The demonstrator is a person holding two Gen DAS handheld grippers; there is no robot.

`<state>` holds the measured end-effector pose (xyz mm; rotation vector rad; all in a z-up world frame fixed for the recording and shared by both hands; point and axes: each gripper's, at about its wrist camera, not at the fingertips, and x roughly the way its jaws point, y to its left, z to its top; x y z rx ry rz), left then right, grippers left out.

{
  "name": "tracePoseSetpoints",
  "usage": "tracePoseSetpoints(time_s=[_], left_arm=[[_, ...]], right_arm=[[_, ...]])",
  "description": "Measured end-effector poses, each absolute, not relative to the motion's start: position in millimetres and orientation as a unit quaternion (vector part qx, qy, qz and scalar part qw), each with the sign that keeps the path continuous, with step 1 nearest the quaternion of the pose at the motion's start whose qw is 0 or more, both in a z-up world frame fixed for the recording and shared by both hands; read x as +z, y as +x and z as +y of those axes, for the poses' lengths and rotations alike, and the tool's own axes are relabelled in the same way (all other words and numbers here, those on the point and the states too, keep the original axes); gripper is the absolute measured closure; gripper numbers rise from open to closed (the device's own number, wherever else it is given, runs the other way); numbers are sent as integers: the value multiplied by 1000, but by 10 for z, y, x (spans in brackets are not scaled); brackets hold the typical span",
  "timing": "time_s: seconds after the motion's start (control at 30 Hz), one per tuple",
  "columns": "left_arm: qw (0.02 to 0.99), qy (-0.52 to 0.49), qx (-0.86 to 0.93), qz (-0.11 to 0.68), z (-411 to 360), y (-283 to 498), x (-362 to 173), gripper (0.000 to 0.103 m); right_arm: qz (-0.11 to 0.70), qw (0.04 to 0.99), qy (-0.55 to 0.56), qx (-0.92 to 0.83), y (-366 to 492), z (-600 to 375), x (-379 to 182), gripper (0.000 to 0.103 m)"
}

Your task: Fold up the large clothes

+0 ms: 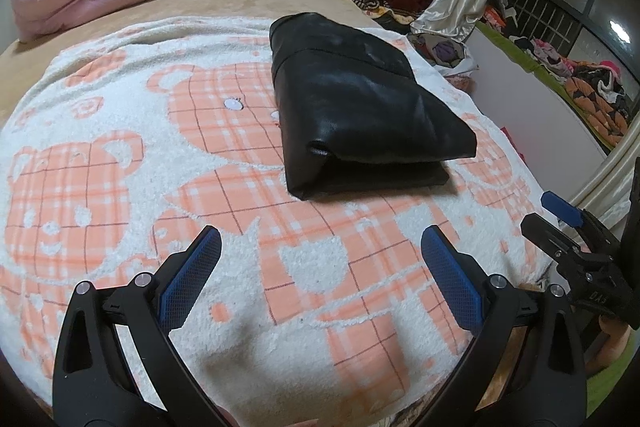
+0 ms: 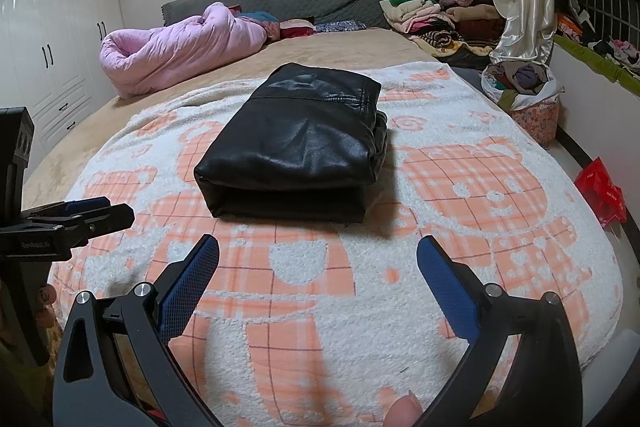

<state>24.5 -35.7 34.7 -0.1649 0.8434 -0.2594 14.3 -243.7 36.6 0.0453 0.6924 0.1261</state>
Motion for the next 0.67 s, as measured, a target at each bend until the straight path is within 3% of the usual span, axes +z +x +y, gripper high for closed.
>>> tracePoseSetpoints(time_s=[0.4,0.57,0.67], left_arm=[[891,-97,-103,431,-141,254,297,9],[874,-163,-36,457,734,476,229,9],[870,-172,63,458,1657,551,170,9]], right_arm=[[311,949,62,-6,-58,-2823,456,4],[308,933,111,-150,-414,-3847,334,4],[334,879,135,-313,-784,-4848,58,4]])
